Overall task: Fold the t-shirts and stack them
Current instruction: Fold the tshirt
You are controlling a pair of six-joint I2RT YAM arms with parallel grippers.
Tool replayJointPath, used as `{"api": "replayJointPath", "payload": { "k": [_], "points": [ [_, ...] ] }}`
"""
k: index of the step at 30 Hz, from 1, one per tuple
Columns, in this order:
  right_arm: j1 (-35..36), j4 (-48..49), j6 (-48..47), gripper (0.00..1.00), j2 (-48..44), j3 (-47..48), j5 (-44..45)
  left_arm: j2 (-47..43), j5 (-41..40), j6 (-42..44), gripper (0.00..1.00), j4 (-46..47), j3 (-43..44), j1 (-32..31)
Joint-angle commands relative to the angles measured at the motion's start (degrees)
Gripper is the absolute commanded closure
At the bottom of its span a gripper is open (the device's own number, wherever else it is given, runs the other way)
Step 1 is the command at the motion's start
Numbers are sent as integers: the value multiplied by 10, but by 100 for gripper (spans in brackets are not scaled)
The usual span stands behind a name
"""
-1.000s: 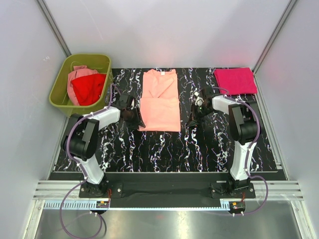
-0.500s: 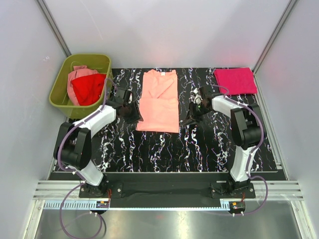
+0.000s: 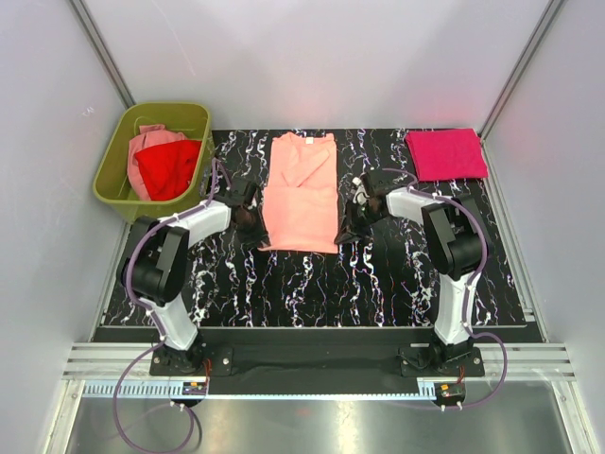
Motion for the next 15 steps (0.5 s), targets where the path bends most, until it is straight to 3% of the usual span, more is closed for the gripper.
{"api": "replayJointPath", "payload": {
  "k": [1, 8, 15],
  "points": [
    [-2, -15, -19, 85, -18, -7, 45, -20, -24, -5, 67, -18, 18, 2],
    [-2, -47, -26, 78, -62, 48, 63, -85, 13, 12, 53, -68, 68, 2],
    [-3, -67, -38, 79, 27, 189, 37, -76, 14, 27, 54, -68, 44, 12]
  ]
}}
